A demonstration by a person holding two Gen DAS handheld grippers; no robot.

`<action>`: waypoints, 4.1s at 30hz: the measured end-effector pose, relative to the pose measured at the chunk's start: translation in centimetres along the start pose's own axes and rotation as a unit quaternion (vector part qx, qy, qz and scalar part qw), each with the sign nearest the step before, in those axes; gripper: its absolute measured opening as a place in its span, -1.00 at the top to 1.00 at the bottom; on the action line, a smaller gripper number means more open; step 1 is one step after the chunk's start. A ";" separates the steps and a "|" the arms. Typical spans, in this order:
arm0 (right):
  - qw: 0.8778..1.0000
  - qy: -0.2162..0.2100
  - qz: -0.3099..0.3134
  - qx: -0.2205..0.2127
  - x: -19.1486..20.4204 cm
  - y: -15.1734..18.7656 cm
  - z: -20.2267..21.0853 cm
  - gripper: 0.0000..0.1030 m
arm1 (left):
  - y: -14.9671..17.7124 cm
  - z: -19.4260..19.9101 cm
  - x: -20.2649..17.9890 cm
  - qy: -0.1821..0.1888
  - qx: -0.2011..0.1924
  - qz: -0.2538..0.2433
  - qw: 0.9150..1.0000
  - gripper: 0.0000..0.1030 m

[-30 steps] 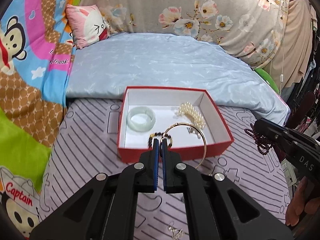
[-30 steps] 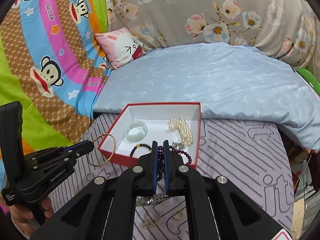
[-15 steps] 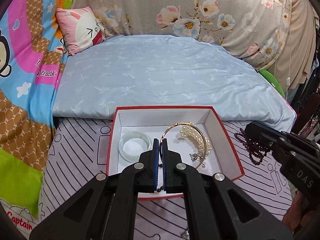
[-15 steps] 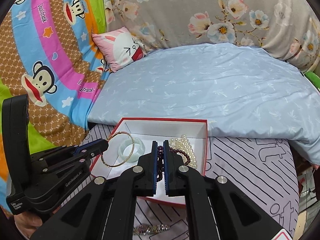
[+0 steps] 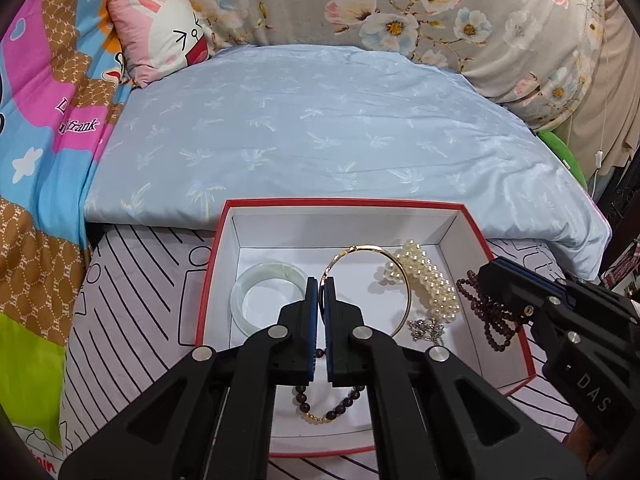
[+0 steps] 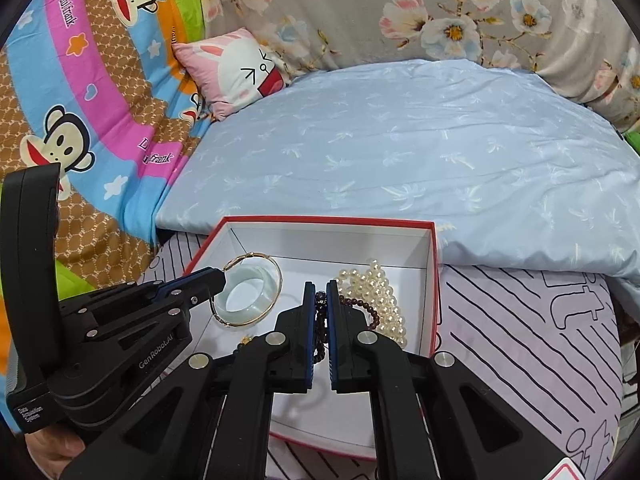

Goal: Organize jewelry
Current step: 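Carry the gold bangle and bead necklace into the red box with both tools, then open both tools inside the box and withdraw them, then grasp a silver dangling earring with the left tool while the right tool grasps another earring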

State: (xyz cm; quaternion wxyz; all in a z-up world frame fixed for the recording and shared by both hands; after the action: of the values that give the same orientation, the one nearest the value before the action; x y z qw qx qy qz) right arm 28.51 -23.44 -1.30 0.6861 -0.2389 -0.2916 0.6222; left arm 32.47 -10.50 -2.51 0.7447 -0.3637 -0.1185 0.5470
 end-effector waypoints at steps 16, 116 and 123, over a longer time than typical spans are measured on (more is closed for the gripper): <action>1.000 0.002 -0.001 0.016 0.1 0.6 -2.1 0.90 | 0.4 -2.3 0.8 -0.008 0.018 0.004 1.000 0.92; 0.996 0.018 0.017 0.084 1.4 18.1 5.5 1.00 | 21.8 9.9 -2.9 0.021 0.098 0.017 0.995 0.02; 0.997 0.020 0.002 0.079 0.3 18.5 7.4 1.00 | 22.2 9.4 -3.6 0.023 0.100 0.008 0.995 0.08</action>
State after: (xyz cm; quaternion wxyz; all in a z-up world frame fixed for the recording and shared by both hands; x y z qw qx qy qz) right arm 10.15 -21.32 -8.78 0.7072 -0.1967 -0.2273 0.6399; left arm 9.57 -6.81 -9.94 0.7752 -0.3004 -0.0431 0.5540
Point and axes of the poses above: each gripper's, at about its wrist camera, not at the fingertips, and z roughly against the way its jaws point, x to its left, y to its underside, the point moved 4 cm from there along -z, roughly the way its jaws point, and after that the axes turned 8 degrees about y, right-handed, at the moved point
